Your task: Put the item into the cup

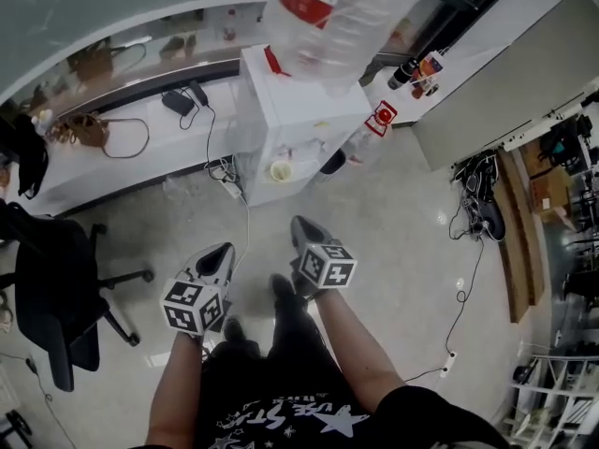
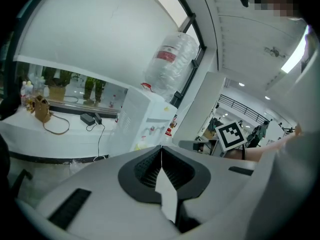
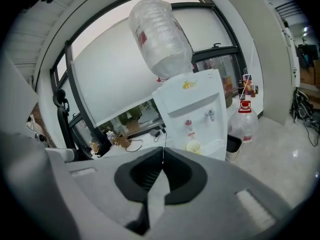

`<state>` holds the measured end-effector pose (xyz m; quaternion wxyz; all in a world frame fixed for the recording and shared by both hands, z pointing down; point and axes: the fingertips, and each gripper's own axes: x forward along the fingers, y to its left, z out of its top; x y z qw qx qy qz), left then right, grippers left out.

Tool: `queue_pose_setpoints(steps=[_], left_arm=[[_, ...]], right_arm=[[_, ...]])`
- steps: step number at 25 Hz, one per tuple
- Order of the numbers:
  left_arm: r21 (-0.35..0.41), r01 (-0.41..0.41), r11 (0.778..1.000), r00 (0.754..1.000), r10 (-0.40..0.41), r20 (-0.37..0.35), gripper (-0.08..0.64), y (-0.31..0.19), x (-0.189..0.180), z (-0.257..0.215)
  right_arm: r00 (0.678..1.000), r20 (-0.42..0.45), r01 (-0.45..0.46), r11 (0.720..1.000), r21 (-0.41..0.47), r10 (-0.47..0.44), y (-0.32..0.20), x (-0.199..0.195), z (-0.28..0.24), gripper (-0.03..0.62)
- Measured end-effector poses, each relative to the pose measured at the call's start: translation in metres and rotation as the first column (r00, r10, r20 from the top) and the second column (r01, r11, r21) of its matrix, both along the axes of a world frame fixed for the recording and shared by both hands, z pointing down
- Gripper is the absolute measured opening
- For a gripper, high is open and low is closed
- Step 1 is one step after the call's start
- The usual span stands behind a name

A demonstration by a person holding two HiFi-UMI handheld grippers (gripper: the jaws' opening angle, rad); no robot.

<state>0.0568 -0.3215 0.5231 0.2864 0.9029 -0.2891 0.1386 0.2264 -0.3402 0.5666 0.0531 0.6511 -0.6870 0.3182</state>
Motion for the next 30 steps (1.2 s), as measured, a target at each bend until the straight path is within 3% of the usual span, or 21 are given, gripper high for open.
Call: queue_pose_setpoints(steps=[5,11,17,23,30], left_arm=[[0.024,-0.052,0.998,0.999,0.052,-0.008,0.006,0.020,-0.019,-0.018],[0.008,-0.142,0.990,0.990,0.143,-0.007,0.006,0.047,-0.027,-0.019],[-0.014,-0.180,0.984,0.984,0.180,-0.001,0.006,0.077,-0.018,-0.024],[-0.007,-0.219,0.976,0.976,0.219,0.008,0.006,0.123,-0.002,-0.029],[0.032,-0.242,0.970,0.970,0.242,0.012,0.006,0.192,0.000,-0.043]], right_arm=[[0.999,-0.002,-0.038,0.999,0.029,0.038,0.040,-0.012,-0.030,0.002],[0.993,0.043,-0.110,0.994,0.000,0.109,0.105,-0.023,-0.040,0.002],[0.993,0.069,-0.098,0.995,-0.014,0.099,0.140,-0.026,-0.047,0.002],[0.992,0.105,-0.071,0.997,0.036,0.067,0.167,-0.034,-0.060,0.002],[0.989,0.137,-0.076,0.994,0.083,0.064,0.241,-0.041,-0.075,0.002]])
